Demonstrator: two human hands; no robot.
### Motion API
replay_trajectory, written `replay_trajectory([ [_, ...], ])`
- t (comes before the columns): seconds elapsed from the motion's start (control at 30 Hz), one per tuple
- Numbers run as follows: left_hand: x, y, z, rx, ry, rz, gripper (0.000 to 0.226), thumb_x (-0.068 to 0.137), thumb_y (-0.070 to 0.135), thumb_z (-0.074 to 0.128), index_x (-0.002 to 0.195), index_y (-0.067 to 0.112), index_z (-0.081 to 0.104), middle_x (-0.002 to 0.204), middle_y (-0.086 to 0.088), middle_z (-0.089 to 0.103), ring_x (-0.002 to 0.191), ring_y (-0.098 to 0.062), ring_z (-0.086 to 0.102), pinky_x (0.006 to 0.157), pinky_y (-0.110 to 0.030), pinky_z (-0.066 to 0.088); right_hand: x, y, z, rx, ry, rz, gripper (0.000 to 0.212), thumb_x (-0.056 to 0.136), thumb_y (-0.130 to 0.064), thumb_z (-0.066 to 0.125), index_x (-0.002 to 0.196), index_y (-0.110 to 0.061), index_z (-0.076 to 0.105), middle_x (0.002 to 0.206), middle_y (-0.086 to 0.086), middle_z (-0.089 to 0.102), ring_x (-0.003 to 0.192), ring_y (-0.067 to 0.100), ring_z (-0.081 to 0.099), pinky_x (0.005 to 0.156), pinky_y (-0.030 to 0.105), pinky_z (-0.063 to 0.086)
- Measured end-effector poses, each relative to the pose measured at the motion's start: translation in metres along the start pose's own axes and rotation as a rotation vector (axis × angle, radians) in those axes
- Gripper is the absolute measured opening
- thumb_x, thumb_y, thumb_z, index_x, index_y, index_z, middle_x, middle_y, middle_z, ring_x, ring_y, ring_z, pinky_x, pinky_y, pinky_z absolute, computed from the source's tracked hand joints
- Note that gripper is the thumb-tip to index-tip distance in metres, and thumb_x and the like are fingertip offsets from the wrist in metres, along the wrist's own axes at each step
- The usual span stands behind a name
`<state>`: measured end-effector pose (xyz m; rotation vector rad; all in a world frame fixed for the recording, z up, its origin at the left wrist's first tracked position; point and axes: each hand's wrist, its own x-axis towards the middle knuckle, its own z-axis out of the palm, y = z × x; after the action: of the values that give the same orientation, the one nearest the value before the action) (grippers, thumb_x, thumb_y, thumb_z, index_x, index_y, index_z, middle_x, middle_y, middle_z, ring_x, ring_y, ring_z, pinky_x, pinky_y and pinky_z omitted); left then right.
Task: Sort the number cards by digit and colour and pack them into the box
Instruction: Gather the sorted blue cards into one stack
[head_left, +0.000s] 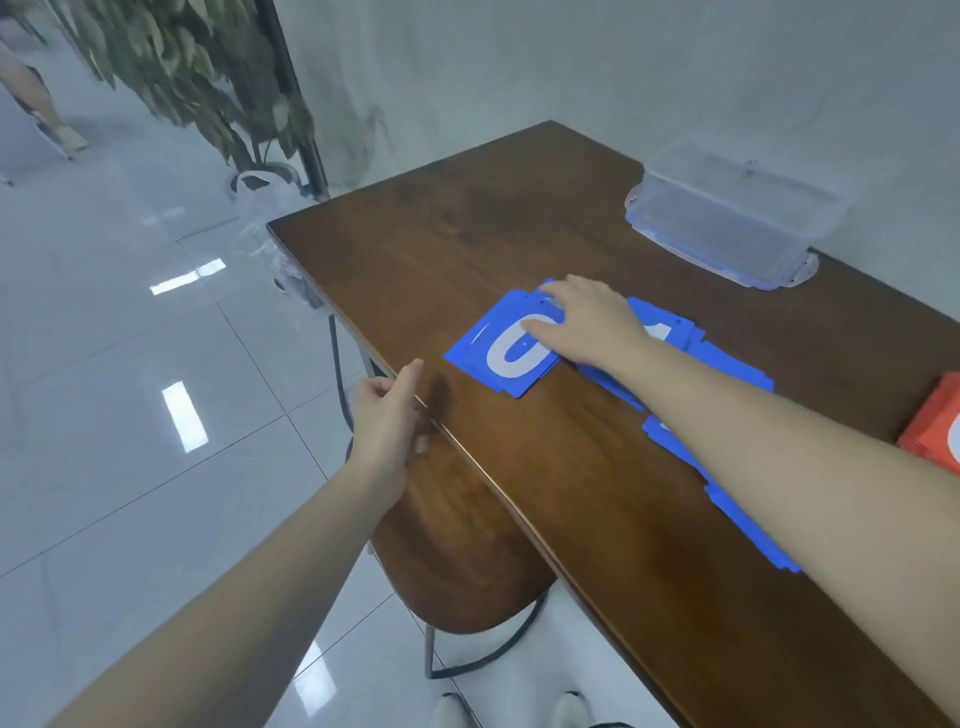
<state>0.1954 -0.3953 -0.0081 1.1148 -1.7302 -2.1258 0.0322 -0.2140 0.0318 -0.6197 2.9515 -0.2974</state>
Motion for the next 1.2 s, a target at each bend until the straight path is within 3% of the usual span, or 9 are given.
replay_trajectory([
  [0.1,-0.002,-0.006,-0.001,0.03,-0.011,-0.047,0.045,0.086,0.055,0.069,0.097,0.02,0.043,0.076,0.0,0.047,0.062,-0.016,0.049,0.055,-0.031,0.045,-0.004,0.002,0.006,-0.116,-0.097,0.01,0.07,0.095,-0.068,0.04,0.153,-0.029,0.039,0.159,0.003,0.038,0.142,0.029,0.038,0.116,0.044,0.029],
  [0.2,-0.006,-0.01,-0.001,0.021,-0.028,-0.077,0.051,0.083,0.058,0.07,0.107,0.02,0.047,0.079,0.001,0.051,0.064,-0.014,0.053,0.057,-0.031,0.049,-0.02,-0.021,0.013,-0.205,-0.069,-0.085,0.065,0.099,-0.066,0.033,0.154,-0.031,0.038,0.161,0.005,0.036,0.141,0.029,0.039,0.117,0.042,0.027],
  [0.3,-0.013,-0.011,-0.002,0.014,-0.065,-0.095,0.053,0.083,0.059,0.069,0.121,0.026,0.054,0.098,-0.001,0.069,0.072,-0.013,0.068,0.06,-0.029,0.054,-0.037,-0.048,0.02,-0.265,-0.019,-0.149,0.058,0.101,-0.06,0.032,0.148,-0.03,0.048,0.148,0.007,0.05,0.131,0.029,0.047,0.108,0.04,0.033],
  [0.47,-0.026,-0.01,-0.006,-0.056,-0.155,-0.03,0.026,0.095,0.029,0.065,0.119,0.02,0.066,0.108,-0.005,0.076,0.084,-0.015,0.075,0.06,-0.03,0.058,-0.064,-0.069,0.026,-0.109,0.024,-0.276,0.038,0.103,-0.037,0.038,0.131,-0.021,0.059,0.121,0.004,0.065,0.114,0.028,0.055,0.083,0.035,0.039],
  [0.6,-0.032,-0.007,-0.012,-0.105,-0.126,-0.011,0.022,0.097,0.021,0.066,0.118,0.016,0.066,0.108,-0.005,0.077,0.089,-0.019,0.076,0.065,-0.03,0.061,-0.068,-0.045,0.008,0.318,-0.03,-0.265,0.046,0.101,-0.025,0.046,0.146,-0.026,0.05,0.145,-0.005,0.056,0.132,0.017,0.049,0.103,0.03,0.04],
  [0.7,-0.039,-0.003,-0.014,-0.141,-0.121,0.034,0.022,0.098,0.022,0.065,0.119,0.017,0.066,0.107,-0.002,0.077,0.088,-0.017,0.076,0.063,-0.027,0.061,-0.063,-0.005,-0.002,0.3,0.074,-0.194,0.045,0.094,-0.021,0.051,0.138,-0.025,0.058,0.145,-0.005,0.055,0.134,0.019,0.046,0.107,0.032,0.037],
  [0.93,-0.06,0.002,-0.009,-0.179,-0.137,0.061,0.017,0.098,0.025,0.065,0.114,0.021,0.064,0.102,0.002,0.078,0.089,-0.015,0.076,0.071,-0.03,0.061,-0.052,0.073,-0.022,0.07,-0.101,0.145,0.057,0.083,-0.046,0.063,0.137,-0.033,0.051,0.146,-0.003,0.05,0.135,0.028,0.044,0.117,0.051,0.026],
  [1.1,-0.066,-0.005,-0.008,-0.204,-0.152,0.049,0.02,0.098,0.019,0.059,0.117,0.019,0.064,0.106,-0.002,0.077,0.092,-0.02,0.075,0.076,-0.034,0.058,-0.059,0.052,-0.016,-0.067,-0.062,0.048,0.067,0.08,-0.074,0.059,0.136,-0.039,0.056,0.138,0.001,0.056,0.126,0.028,0.053,0.111,0.047,0.034],
  [1.2,-0.068,-0.01,-0.008,-0.22,-0.149,0.022,0.027,0.097,0.019,0.06,0.124,0.016,0.061,0.108,-0.003,0.077,0.095,-0.022,0.075,0.082,-0.039,0.058,-0.068,0.021,-0.005,-0.152,-0.031,-0.004,0.063,0.086,-0.074,0.051,0.138,-0.039,0.056,0.134,0.002,0.058,0.121,0.029,0.054,0.104,0.043,0.038],
])
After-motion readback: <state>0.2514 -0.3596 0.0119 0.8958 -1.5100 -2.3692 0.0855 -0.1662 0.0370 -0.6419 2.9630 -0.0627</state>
